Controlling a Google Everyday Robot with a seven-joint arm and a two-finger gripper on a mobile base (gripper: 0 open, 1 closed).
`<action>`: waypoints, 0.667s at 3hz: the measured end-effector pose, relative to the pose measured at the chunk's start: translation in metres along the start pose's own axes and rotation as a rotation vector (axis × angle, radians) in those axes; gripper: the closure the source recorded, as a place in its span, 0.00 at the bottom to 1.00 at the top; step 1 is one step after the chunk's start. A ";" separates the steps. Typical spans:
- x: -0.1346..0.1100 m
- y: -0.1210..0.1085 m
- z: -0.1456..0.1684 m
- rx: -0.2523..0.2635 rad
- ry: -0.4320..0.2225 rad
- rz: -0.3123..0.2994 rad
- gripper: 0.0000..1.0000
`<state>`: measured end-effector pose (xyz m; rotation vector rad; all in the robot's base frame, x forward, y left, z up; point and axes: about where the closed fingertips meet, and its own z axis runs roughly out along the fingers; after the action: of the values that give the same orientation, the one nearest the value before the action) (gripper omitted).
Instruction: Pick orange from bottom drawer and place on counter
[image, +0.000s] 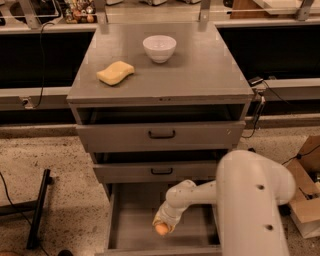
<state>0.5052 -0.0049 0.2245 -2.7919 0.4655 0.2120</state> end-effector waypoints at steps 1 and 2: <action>0.008 0.013 -0.069 0.046 0.144 -0.059 1.00; 0.001 0.014 -0.137 0.043 0.221 -0.088 1.00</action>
Offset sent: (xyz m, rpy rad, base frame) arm -0.0131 -0.1142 0.2287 -0.1668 -0.2757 0.1945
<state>0.5140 -0.0614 0.3497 -2.7983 0.3913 -0.1263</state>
